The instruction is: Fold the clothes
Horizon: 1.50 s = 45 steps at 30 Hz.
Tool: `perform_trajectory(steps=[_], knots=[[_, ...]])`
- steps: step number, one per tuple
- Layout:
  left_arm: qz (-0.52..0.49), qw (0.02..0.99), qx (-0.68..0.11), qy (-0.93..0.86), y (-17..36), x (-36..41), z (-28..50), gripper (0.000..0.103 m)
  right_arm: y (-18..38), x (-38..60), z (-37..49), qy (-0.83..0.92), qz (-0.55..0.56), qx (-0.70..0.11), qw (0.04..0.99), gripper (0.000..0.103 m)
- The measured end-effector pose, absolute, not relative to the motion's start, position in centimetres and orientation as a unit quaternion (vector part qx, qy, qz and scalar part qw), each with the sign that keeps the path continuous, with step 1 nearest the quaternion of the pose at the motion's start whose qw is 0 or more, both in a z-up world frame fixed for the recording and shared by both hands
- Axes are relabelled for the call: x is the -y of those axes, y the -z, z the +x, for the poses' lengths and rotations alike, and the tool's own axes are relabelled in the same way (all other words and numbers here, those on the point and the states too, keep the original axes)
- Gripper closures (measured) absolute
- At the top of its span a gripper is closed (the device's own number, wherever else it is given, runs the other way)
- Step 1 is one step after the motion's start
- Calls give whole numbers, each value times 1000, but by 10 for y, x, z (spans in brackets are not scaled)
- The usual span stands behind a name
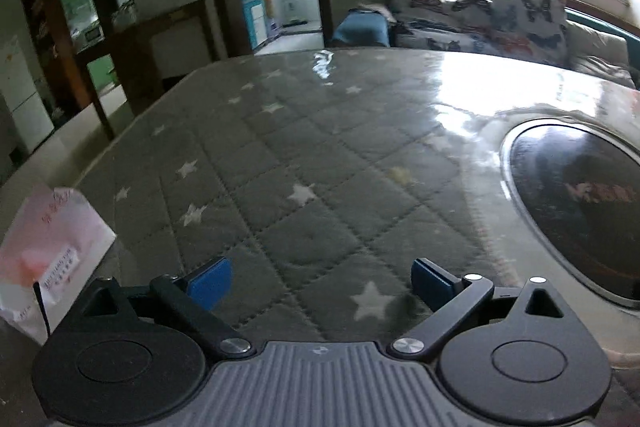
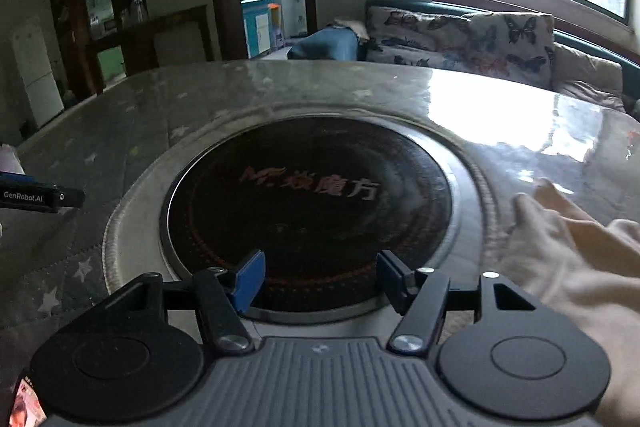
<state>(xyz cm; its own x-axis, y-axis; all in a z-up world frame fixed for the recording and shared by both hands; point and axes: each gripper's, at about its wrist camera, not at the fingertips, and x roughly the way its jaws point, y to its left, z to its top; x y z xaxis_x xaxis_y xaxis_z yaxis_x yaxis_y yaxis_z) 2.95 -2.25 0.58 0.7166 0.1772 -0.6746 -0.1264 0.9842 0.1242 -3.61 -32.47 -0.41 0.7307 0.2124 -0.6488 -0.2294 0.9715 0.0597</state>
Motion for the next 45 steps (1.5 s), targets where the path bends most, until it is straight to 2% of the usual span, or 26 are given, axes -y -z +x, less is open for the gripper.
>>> perform_trajectory(steps=[11,13,15,45], knots=[[13,935,-346,-79,0,21,36,0,13,303,-21,-127,-42,-349,928,10],[5,936,-343,-78,1,20,37,0,14,301,-18,-128,-44,-353,926,2],[0,938,-339,-75,1,18,37,0,16,299,-13,-126,-43,-357,924,0],[-13,940,-334,-73,2,13,36,0,21,297,-10,-130,-44,-356,925,0]])
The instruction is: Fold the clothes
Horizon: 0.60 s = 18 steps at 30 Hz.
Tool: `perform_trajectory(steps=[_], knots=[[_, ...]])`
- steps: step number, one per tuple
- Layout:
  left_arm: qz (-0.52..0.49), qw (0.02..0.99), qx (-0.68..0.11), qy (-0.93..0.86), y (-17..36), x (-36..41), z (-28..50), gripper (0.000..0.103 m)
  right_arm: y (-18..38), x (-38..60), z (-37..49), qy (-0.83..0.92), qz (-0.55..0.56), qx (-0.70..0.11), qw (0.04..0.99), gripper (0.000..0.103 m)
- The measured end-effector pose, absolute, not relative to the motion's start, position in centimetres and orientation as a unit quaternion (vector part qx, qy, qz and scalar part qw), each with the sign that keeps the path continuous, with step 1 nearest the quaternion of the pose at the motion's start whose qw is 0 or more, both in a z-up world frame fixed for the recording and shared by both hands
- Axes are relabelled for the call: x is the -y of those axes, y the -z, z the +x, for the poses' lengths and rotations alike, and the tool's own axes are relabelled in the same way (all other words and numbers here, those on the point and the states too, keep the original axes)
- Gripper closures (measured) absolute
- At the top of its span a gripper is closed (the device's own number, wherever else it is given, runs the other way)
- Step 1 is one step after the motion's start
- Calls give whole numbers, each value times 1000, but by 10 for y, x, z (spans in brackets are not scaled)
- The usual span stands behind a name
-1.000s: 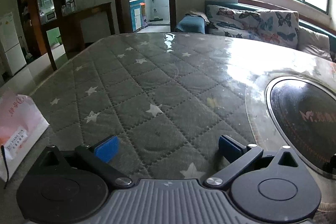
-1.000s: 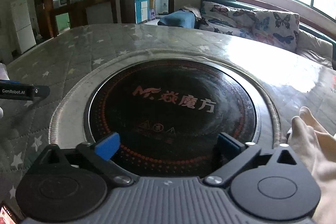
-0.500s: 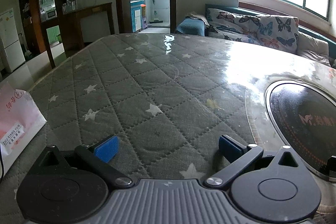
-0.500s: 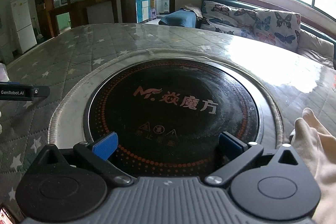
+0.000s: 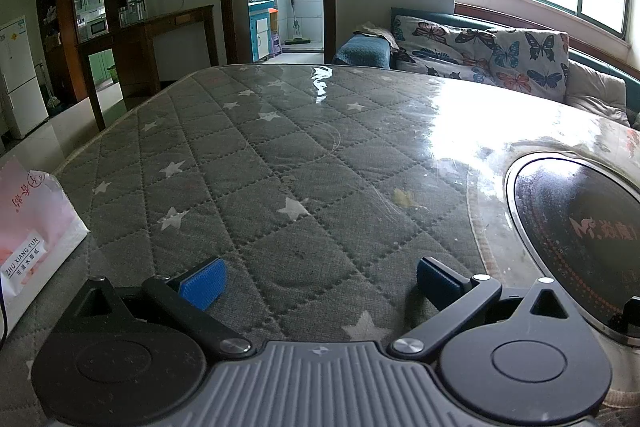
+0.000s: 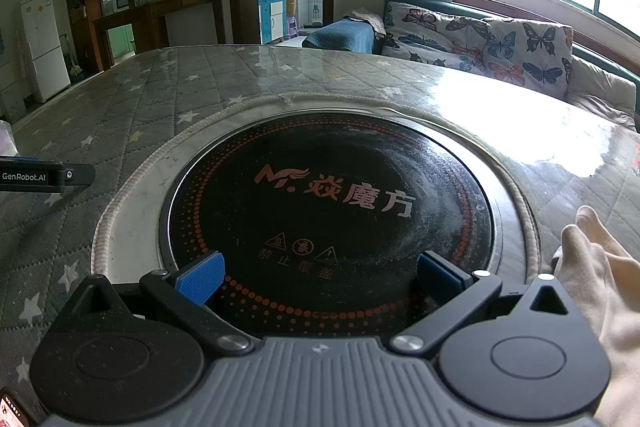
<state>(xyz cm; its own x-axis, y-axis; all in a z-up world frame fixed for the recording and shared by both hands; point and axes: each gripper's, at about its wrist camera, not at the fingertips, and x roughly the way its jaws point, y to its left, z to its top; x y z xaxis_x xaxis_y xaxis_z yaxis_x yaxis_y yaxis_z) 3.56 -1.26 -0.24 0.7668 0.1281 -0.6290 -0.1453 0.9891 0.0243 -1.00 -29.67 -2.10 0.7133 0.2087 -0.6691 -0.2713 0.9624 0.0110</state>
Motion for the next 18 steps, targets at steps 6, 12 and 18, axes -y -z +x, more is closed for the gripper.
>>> perform_trajectory(steps=[6,12,18], knots=[[-12,940,-334,-73,3,12,37,0,21,297,-10,-130,-44,-356,924,0],[-12,940,-334,-72,3,12,37,0,21,297,-10,-130,-44,-356,924,0],[-12,940,-334,-72,3,12,37,0,21,297,-10,-130,-44,-356,924,0]])
